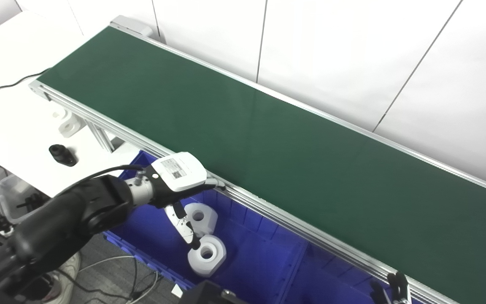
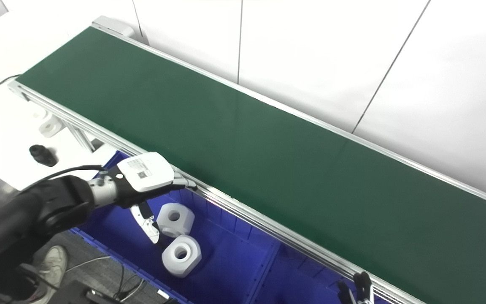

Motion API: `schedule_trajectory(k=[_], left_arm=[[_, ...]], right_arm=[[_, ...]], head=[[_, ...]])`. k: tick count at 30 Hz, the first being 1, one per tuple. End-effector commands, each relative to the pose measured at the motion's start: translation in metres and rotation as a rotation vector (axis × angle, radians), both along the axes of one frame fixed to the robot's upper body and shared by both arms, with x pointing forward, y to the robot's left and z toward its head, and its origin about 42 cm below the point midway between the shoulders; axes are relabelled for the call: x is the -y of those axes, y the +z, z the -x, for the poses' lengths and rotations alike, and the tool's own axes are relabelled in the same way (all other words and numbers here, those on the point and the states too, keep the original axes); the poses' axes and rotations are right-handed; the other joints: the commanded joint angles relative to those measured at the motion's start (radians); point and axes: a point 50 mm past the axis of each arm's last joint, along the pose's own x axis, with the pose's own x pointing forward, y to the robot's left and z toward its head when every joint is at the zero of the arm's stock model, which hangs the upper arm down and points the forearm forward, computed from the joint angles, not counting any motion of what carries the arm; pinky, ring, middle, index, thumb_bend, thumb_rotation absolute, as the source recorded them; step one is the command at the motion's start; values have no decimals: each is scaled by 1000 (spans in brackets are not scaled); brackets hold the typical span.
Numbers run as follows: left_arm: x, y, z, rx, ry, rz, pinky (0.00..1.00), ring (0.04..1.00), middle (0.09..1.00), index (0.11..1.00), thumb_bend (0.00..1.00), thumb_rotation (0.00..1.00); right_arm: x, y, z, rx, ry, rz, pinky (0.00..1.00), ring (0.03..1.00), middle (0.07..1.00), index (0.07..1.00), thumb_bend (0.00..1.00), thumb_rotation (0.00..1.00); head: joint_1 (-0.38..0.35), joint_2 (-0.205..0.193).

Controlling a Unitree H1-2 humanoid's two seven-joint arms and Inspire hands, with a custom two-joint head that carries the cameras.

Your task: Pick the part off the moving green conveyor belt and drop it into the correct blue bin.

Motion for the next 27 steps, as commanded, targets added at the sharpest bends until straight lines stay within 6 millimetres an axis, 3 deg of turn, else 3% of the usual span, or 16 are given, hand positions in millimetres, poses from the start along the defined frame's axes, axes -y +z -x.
schedule_trajectory(k=[1, 2, 5, 8, 9, 11, 14, 16, 17, 18, 20, 22, 24, 27], left_arm=[[12, 34, 13, 81, -64, 292, 556, 656, 726, 770, 1000, 825], [15, 41, 18, 94, -83, 382, 529, 634, 707, 744, 1000, 810], [33, 64, 37, 40, -96, 809, 487, 606, 678, 702, 1000, 817], [48, 66, 47, -36, -69, 1140, 485, 617, 675, 710, 1000, 802], [55, 66, 50, -16, -39, 1211, 515, 640, 696, 740, 993, 855], [69, 58, 55, -4, 55, 1381, 553, 642, 685, 731, 1000, 842], [87, 22, 48, 7, 210, 1534, 726, 779, 812, 891, 1000, 859], [99, -8, 43, 48, 337, 1560, 802, 860, 895, 956, 1000, 891], [103, -23, 43, 44, 380, 1542, 882, 920, 947, 983, 1000, 921], [104, -40, 43, 17, 413, 1502, 950, 967, 979, 993, 974, 940], [99, -70, 45, -30, 423, 1384, 987, 992, 995, 999, 922, 946], [90, -89, 45, -71, 392, 1259, 997, 998, 999, 1000, 900, 960], [82, -101, 43, -118, 362, 1167, 971, 1000, 1000, 1000, 950, 984], [76, -108, 42, -154, 342, 1128, 953, 1000, 1000, 1000, 953, 951]], right_arm=[[-4, 9, 1, 39, -2, -1, 929, 900, 976, 1000, 831, 821], [-6, 10, 1, 40, -2, 2, 924, 899, 975, 1000, 829, 824], [-18, 14, 1, 42, -2, 9, 913, 892, 968, 1000, 821, 824], [-32, 17, -2, 44, -4, 12, 904, 883, 962, 1000, 819, 817], [-37, 17, -2, 43, -5, 16, 894, 875, 959, 1000, 807, 816], [-51, 19, -5, 39, -4, 21, 884, 868, 957, 1000, 802, 824], [-72, 19, -12, 34, -10, 12, 896, 869, 961, 1000, 834, 833], [-87, 18, -16, 32, -12, 0, 895, 869, 964, 1000, 857, 837], [-92, 18, -18, 32, -12, -10, 895, 871, 966, 1000, 865, 836], [-99, 17, -20, 32, -14, -20, 897, 871, 966, 1000, 870, 831], [-107, 17, -23, 36, -15, -34, 910, 876, 968, 1000, 866, 824], [-112, 17, -26, 35, -18, -42, 925, 882, 970, 1000, 859, 822], [-116, 18, -27, 33, -26, -52, 930, 889, 976, 1000, 861, 819], [-117, 19, -28, 39, -29, -60, 939, 896, 986, 1000, 858, 800]], head=[[-41, 12], [-41, 12], [-180, 37], [-325, 60], [-373, 65], [-481, 72], [-626, 72], [-714, 60], [-722, 59], [-766, 53], [-793, 50], [-806, 48], [-810, 48], [-809, 47]])
